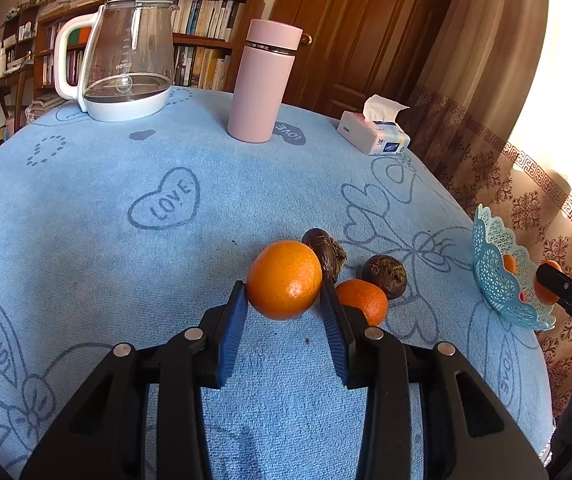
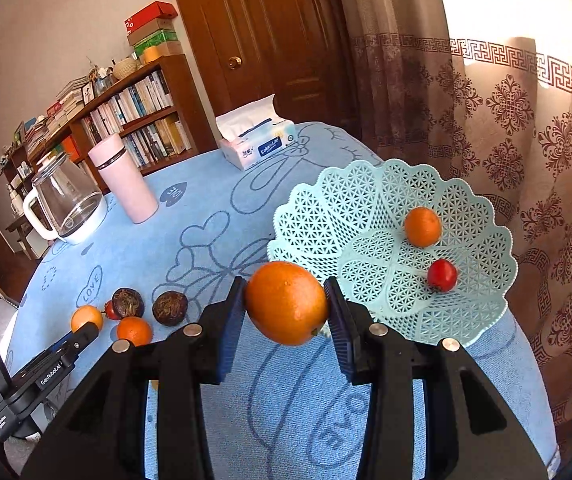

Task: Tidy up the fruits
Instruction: 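Carry the large orange with the right gripper into the basket and release, then grasp another large orange with the left gripper and lift it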

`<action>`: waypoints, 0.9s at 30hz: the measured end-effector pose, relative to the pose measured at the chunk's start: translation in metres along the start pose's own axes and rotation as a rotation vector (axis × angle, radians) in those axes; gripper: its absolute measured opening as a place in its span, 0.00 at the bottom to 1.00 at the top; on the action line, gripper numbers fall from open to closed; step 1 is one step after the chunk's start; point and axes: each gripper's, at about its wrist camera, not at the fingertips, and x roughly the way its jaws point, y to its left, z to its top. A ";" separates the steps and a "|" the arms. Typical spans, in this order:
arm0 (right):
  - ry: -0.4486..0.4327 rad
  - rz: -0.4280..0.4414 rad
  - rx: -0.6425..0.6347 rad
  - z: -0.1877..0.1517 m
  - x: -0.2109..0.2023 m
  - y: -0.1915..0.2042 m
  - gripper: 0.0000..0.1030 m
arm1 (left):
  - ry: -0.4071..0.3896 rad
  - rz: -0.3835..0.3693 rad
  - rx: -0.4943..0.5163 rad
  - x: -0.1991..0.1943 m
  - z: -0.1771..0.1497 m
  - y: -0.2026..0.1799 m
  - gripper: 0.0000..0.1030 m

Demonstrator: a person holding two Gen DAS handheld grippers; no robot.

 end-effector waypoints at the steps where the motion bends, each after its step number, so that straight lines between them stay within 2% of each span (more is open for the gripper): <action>1: -0.002 -0.011 0.008 0.001 0.000 -0.005 0.40 | 0.001 0.001 0.000 0.000 0.000 0.000 0.37; 8: 0.004 -0.061 0.058 -0.002 0.002 -0.031 0.40 | 0.002 0.007 0.006 0.002 -0.001 -0.001 0.37; 27: 0.008 -0.071 0.083 -0.009 -0.004 -0.043 0.41 | -0.001 0.014 0.015 0.003 -0.002 -0.001 0.37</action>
